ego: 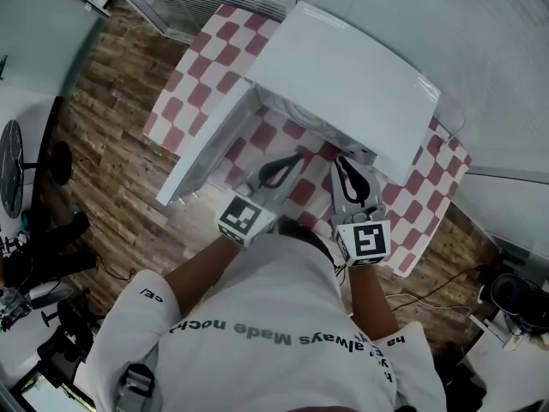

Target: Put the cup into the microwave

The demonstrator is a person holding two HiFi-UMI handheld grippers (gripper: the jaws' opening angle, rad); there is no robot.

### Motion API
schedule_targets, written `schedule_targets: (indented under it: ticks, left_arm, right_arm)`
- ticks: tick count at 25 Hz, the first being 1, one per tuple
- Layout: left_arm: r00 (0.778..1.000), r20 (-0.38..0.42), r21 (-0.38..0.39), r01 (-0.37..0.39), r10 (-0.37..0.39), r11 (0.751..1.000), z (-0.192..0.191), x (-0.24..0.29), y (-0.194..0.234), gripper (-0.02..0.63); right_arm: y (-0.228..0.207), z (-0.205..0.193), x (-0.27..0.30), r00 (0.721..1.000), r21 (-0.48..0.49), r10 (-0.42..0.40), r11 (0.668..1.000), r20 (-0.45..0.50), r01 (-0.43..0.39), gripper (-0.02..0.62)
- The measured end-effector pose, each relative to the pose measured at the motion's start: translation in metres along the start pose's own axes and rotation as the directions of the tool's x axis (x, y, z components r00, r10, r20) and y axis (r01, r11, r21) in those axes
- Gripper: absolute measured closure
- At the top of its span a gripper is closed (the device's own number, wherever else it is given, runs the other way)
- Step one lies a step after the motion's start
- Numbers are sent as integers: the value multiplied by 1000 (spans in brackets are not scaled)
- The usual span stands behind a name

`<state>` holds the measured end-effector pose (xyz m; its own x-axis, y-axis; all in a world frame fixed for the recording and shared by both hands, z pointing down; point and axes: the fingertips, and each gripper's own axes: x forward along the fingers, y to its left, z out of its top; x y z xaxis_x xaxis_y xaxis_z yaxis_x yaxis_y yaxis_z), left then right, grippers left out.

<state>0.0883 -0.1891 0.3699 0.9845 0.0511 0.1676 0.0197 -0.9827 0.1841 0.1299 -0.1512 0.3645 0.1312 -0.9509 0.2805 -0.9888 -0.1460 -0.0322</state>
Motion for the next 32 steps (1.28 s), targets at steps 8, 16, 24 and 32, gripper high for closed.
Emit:
schedule_targets:
  ticks: [8,16,24,32]
  left_arm:
    - [1000,18,16,12,-12,1000,35,-8,-20,603]
    - [996,91,-1,13,-13,1000,89,-21,-37,603]
    - [991,137,29,4,-8,1000,125,-30,-45,603]
    - [991,136,61,-14,5,998,139,-36,-48,603]
  right_arm:
    - [13,48,-30,998,-23,44,999,51,-43,557]
    - [25,105,-58,987,3,40,999,155,-41,556]
    - [23,133,-83,981,-25,34,999,193,-30,554]
    - [11,148,-100,978,-81,4,997,208,13,558]
